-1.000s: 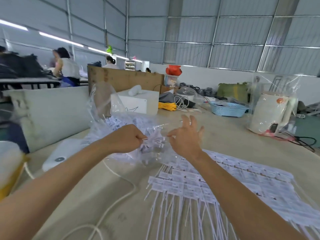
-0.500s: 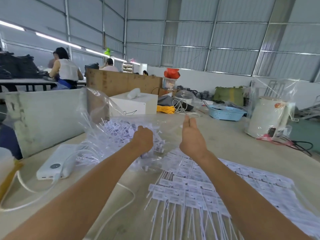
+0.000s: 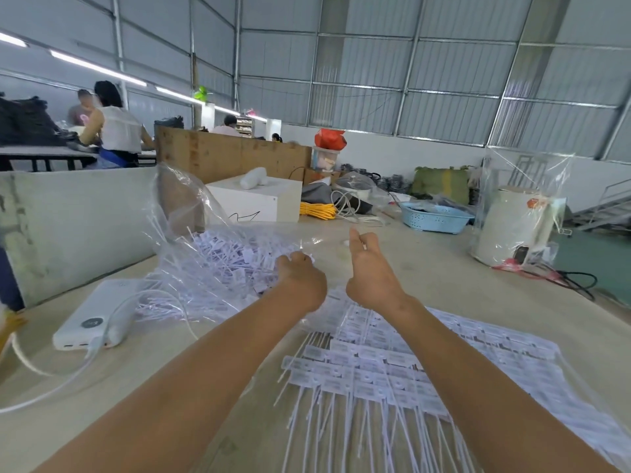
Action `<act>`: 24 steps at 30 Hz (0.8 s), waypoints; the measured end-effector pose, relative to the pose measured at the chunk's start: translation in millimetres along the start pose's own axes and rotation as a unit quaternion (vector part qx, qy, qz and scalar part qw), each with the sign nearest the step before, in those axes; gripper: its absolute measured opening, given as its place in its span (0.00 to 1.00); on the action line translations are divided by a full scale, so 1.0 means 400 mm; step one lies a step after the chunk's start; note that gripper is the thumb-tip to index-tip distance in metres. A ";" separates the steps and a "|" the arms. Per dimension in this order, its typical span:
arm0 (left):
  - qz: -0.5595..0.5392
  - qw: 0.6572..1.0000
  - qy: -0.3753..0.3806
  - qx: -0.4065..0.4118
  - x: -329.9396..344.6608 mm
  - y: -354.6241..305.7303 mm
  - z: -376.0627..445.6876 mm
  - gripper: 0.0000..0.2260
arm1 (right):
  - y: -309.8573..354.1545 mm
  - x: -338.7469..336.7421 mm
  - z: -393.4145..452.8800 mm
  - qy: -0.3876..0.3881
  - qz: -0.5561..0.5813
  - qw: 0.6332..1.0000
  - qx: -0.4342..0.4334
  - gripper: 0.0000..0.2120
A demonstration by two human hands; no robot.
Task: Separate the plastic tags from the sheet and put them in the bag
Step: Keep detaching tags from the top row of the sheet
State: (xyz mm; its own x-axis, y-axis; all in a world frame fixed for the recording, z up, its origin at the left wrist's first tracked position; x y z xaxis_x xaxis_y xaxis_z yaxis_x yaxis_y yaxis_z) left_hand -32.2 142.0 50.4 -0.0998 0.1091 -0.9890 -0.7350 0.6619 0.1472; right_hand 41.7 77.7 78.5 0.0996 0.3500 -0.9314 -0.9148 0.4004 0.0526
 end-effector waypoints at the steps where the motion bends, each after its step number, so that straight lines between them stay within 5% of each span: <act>1: -0.015 1.000 -0.008 0.013 -0.022 -0.018 -0.021 0.17 | -0.006 -0.006 -0.005 0.002 0.008 1.000 -0.008 0.44; 5: -0.093 0.987 -0.051 0.124 -0.103 -0.110 -0.122 0.10 | -0.045 -0.052 -0.042 -0.016 0.065 0.996 -0.055 0.34; 10: -0.273 0.911 -0.003 0.308 -0.095 -0.233 -0.193 0.08 | -0.170 -0.130 -0.140 -0.054 0.140 0.988 -0.031 0.22; 15: -0.301 0.896 0.017 0.325 -0.044 -0.308 -0.148 0.11 | -0.353 -0.089 -0.247 -0.006 0.098 0.992 0.075 0.15; 24: -0.335 0.888 0.068 0.308 0.020 -0.420 -0.090 0.16 | -0.459 0.021 -0.369 0.045 0.120 0.985 0.118 0.11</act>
State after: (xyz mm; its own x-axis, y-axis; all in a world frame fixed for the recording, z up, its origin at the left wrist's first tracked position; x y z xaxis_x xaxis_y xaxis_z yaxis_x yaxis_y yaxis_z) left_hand 66.2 4.9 17.1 0.1094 -0.5250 -0.8441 -0.1578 0.8292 -0.5362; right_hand 152.6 -117.7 7.7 -0.1525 0.3866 -0.9095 -0.7904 0.5047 0.3471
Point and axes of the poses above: each hand's wrist, its own z-axis towards the middle knuckle, its own x-axis out of the palm, y = z × x, the point moved 6 cm from there along z, towards the middle knuckle, and after that the axes turned 13 degrees about -z, right-handed, at the moved point
